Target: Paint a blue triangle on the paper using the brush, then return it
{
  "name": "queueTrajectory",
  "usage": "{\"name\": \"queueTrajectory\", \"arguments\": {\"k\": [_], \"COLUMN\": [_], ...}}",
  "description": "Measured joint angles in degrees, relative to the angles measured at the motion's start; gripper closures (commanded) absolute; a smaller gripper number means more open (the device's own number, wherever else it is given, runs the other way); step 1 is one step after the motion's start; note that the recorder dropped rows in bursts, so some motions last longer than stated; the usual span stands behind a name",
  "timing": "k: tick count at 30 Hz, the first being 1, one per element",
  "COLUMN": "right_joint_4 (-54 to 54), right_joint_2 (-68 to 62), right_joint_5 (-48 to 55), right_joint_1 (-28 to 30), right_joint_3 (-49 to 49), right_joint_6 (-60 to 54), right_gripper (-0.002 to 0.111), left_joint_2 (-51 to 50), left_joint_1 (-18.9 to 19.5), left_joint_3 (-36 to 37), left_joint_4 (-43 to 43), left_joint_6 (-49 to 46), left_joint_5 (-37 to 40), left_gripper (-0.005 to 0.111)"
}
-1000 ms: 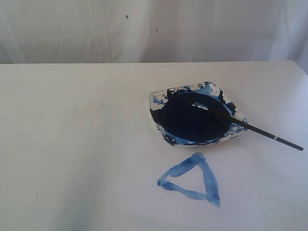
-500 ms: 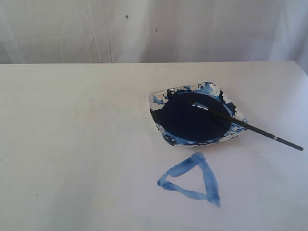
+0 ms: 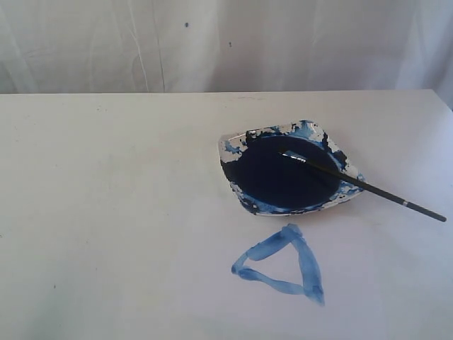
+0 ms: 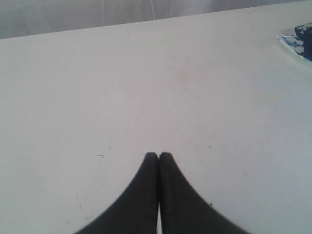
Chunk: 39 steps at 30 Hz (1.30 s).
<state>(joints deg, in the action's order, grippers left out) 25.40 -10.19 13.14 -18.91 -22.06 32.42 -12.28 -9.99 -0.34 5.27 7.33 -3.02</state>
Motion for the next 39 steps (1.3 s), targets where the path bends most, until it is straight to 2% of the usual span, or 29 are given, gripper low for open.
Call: {"name": "queueTrajectory", "arguments": {"k": [11,21,33,39], "right_joint_4": [0.00,0.00,0.00,0.00], "right_joint_2": [0.00,0.00,0.00,0.00], "right_joint_5": [0.00,0.00,0.00,0.00], "right_joint_1": [0.00,0.00,0.00,0.00], "right_joint_3": [0.00,0.00,0.00,0.00], "right_joint_6": [0.00,0.00,0.00,0.00], "right_gripper": [0.108,0.108,0.108,0.108], "left_joint_2": [10.35,12.04,12.04,12.04], "left_joint_1": [0.00,0.62,12.70,17.18], "left_joint_3": [0.13,0.13,0.13,0.13], "left_joint_4": [-4.42,-8.46,-8.46,-8.46], "left_joint_6": [-7.33,-10.60,-12.11,-12.11], "left_joint_5": [14.07,16.54,16.54,16.54], "left_gripper": [0.107,0.107,0.107,0.107]}}
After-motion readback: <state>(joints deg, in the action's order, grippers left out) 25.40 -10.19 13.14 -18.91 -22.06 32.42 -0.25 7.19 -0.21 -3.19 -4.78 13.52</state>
